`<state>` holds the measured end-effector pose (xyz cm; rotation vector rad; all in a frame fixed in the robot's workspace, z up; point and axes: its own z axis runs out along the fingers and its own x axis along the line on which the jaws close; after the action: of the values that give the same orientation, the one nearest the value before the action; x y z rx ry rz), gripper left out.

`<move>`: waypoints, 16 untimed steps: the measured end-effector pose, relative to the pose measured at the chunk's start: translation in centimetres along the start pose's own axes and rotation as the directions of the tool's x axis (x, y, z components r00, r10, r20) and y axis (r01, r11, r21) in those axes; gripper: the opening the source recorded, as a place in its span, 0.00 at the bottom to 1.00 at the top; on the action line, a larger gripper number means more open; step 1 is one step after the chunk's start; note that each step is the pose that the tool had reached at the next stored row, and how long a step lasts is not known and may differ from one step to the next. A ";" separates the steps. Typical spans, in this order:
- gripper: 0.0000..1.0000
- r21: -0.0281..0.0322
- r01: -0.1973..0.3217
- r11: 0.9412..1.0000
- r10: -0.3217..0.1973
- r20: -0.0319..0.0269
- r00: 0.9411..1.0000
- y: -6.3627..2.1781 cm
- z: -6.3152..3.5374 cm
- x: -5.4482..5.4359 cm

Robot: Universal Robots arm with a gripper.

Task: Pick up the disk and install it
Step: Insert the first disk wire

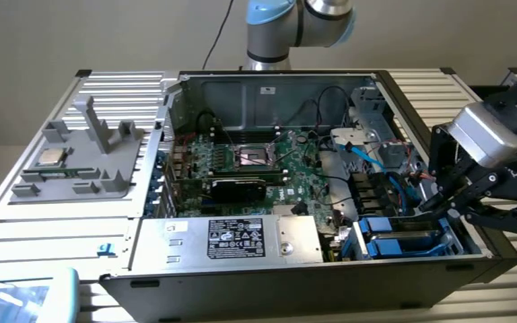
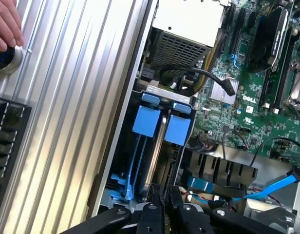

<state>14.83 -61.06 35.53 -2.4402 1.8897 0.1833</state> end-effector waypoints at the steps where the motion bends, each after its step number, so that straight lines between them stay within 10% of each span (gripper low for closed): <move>1: 0.16 -0.002 -0.001 1.000 0.001 -0.010 1.000 -0.07 0.03 -0.3; 6: 0.16 -0.015 -0.004 1.000 0.003 -0.059 0.998 -0.41 0.18 -1.6; 12: 0.16 -0.017 -0.016 1.000 0.015 -0.066 0.998 -0.29 0.22 -1.8; 16: 0.16 -0.021 -0.018 1.000 0.016 -0.082 0.996 0.18 0.30 -2.4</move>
<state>14.05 -58.78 35.53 -2.4830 1.9515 0.1064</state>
